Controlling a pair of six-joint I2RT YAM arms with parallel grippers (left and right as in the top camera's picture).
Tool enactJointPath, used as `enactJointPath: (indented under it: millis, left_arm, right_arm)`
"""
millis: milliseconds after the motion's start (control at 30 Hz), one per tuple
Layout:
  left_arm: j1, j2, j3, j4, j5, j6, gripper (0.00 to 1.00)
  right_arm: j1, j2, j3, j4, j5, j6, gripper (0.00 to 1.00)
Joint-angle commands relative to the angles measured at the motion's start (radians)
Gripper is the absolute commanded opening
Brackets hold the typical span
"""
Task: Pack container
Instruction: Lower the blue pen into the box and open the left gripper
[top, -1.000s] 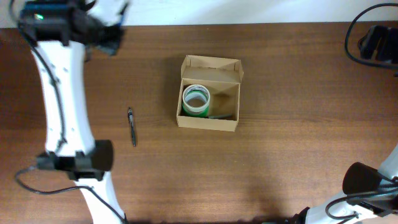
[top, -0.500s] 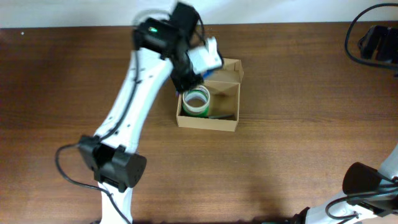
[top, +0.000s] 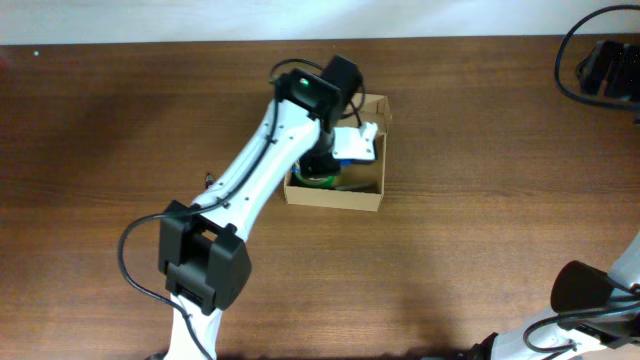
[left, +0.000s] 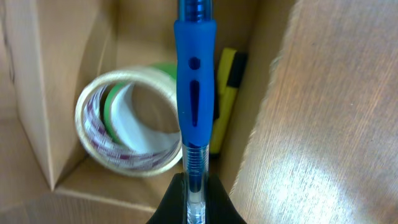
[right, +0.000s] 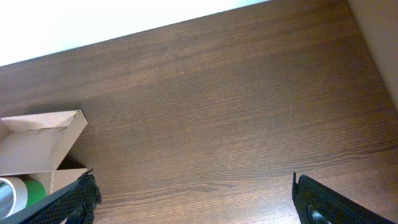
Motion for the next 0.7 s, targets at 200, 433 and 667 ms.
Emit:
enactJointPath:
  millis: [200, 433, 667]
  left_arm:
    - [-0.026, 0.088, -0.005, -0.016, -0.051, 0.044, 0.02]
    - [-0.026, 0.117, -0.005, -0.016, -0.047, 0.069, 0.01]
    - [-0.030, 0.136, -0.005, -0.019, -0.020, 0.069, 0.02]
  right_arm:
    - [-0.001, 0.002, 0.004, 0.003, -0.013, 0.005, 0.99]
    - [-0.001, 0.002, 0.004, 0.003, -0.013, 0.005, 0.99]
    - [-0.001, 0.002, 0.004, 0.003, -0.013, 0.005, 0.99]
